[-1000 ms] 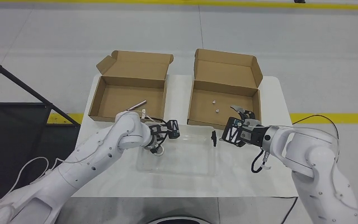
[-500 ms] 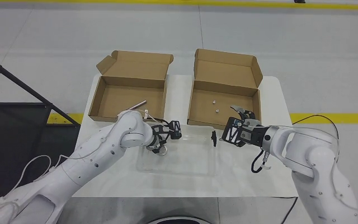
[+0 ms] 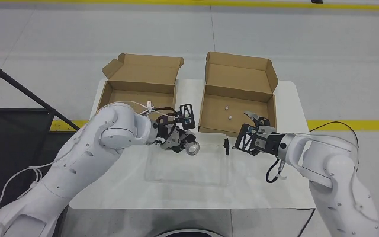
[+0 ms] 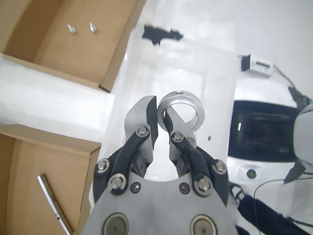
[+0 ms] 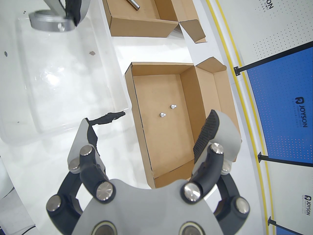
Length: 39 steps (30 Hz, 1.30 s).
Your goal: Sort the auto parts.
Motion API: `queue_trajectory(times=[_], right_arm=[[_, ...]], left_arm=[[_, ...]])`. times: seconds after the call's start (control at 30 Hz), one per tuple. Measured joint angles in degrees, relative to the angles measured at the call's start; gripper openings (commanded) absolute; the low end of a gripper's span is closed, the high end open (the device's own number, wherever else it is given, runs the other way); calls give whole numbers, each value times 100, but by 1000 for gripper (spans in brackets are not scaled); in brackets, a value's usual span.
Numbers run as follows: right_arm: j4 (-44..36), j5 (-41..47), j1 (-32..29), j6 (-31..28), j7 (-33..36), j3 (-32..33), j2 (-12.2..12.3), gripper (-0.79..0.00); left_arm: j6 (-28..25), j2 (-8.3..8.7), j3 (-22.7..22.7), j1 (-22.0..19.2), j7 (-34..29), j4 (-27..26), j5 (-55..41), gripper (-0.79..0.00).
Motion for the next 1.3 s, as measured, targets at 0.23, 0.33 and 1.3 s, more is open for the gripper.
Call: queue_trajectory(times=[0.23, 0.33, 1.3], right_arm=[[0, 0, 0, 0, 0, 0, 0, 0], [0, 0, 0, 0, 0, 0, 0, 0], [0, 0, 0, 0, 0, 0, 0, 0]], left_arm=[[-351, 112, -1010, 643, 1896, -43, -550, -785], [-284, 129, -1138, 775, 2084, -106, -321, -785], [2614, -332, -42, -384, 802, 2831, 1935, -668]])
